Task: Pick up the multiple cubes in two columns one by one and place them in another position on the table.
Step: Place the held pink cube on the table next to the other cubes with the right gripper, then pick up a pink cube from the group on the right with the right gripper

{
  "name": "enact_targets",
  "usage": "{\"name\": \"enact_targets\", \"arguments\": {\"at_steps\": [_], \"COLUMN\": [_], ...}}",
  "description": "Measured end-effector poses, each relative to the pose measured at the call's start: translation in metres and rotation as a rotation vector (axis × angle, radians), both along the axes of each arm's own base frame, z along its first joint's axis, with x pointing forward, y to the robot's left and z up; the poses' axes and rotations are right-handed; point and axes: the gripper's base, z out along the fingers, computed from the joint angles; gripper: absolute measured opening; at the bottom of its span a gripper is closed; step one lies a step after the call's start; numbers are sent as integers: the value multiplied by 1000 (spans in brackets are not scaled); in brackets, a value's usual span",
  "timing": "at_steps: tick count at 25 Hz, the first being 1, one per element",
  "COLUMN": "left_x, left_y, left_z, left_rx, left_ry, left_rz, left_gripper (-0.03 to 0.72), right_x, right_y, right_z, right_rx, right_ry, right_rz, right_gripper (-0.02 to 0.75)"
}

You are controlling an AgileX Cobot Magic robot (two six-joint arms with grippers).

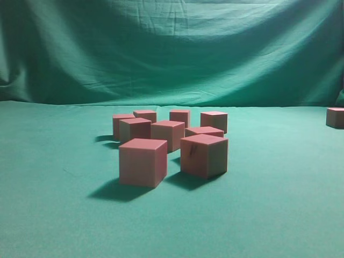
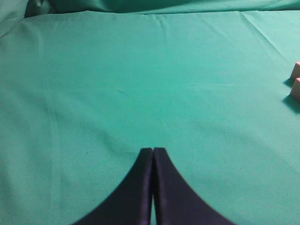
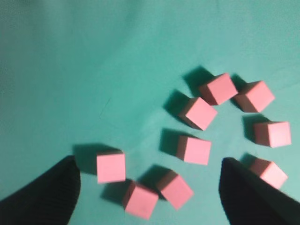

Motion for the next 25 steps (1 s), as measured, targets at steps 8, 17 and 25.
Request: {"name": "enact_targets", "arguments": {"at_steps": [8, 17, 25], "left_x": [0, 0, 0], "left_y": [0, 0, 0], "left_z": [0, 0, 0], "left_rx": [0, 0, 0], "left_ry": [0, 0, 0], "left_rz": [0, 0, 0], "left_gripper": [0, 0, 0], "right_x": [-9, 73, 129], "right_y": [-50, -157, -245], "right_z": [66, 88, 54], "right_rx": [-8, -1, 118], "right_ry": [-126, -293, -16], "right_rz": [-84, -727, -1205], "right_gripper": [585, 585, 585]}}
